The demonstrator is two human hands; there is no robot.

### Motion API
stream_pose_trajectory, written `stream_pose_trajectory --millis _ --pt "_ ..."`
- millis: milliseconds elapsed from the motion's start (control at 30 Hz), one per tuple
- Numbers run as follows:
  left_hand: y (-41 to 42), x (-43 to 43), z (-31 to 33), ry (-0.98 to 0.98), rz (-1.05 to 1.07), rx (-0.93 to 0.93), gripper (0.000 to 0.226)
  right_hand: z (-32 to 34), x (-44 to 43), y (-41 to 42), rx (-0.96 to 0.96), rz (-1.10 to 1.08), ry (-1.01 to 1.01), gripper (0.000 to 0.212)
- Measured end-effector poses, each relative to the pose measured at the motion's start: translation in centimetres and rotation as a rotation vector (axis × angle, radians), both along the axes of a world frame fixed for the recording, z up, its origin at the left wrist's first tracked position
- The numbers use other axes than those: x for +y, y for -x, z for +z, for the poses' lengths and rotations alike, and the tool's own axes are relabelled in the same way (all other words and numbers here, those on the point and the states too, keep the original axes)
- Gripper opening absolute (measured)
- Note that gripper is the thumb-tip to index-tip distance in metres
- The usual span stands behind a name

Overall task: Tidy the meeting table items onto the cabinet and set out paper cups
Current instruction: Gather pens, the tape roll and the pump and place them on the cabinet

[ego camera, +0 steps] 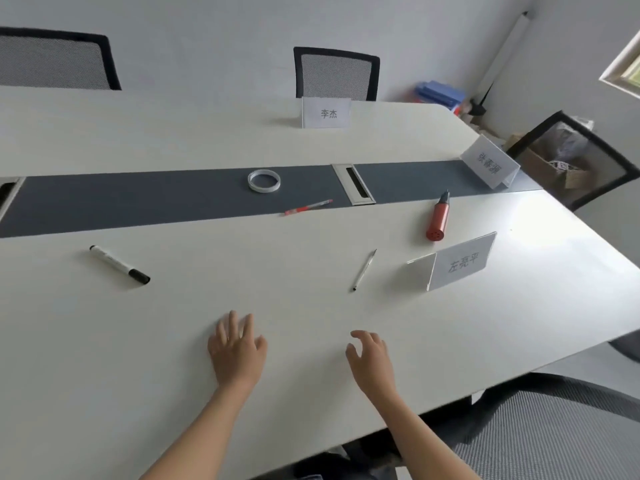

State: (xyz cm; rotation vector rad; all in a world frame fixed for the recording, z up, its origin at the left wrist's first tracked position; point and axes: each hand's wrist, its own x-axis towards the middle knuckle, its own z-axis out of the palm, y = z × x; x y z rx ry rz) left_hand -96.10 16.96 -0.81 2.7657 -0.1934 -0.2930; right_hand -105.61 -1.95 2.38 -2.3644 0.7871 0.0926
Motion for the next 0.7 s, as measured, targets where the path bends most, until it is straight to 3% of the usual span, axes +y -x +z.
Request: stream_pose_trajectory --millis 100,233,433,533,700 --pt "0.0 -0.1 -1.2 -0.027 0.012 0.084 0.055 0.3 -3.0 -3.9 -0.021 -0.107 -0.050 0.033" --pt "0.1 -0.3 -0.8 -0.046 0.034 0.021 0.054 0.5 -6.5 -9.3 0.023 -0.245 -0.107 0.044" --pt "-0.1 -0.4 -0.8 -0.031 0.095 -0.060 0.049 -0.4 -7.3 -14.8 0.110 -0.293 0.037 0.059" --pt "-0.4 -0.5 -1.2 -0.050 0.099 -0.089 0.047 -1.3 -7.9 -16.0 0.145 -0.235 0.121 0.046" --pt "-3.7 -0.7 -0.2 -0.103 0.121 -0.112 0.039 -2.9 -10.6 -16.8 0.062 -0.260 0.000 0.023"
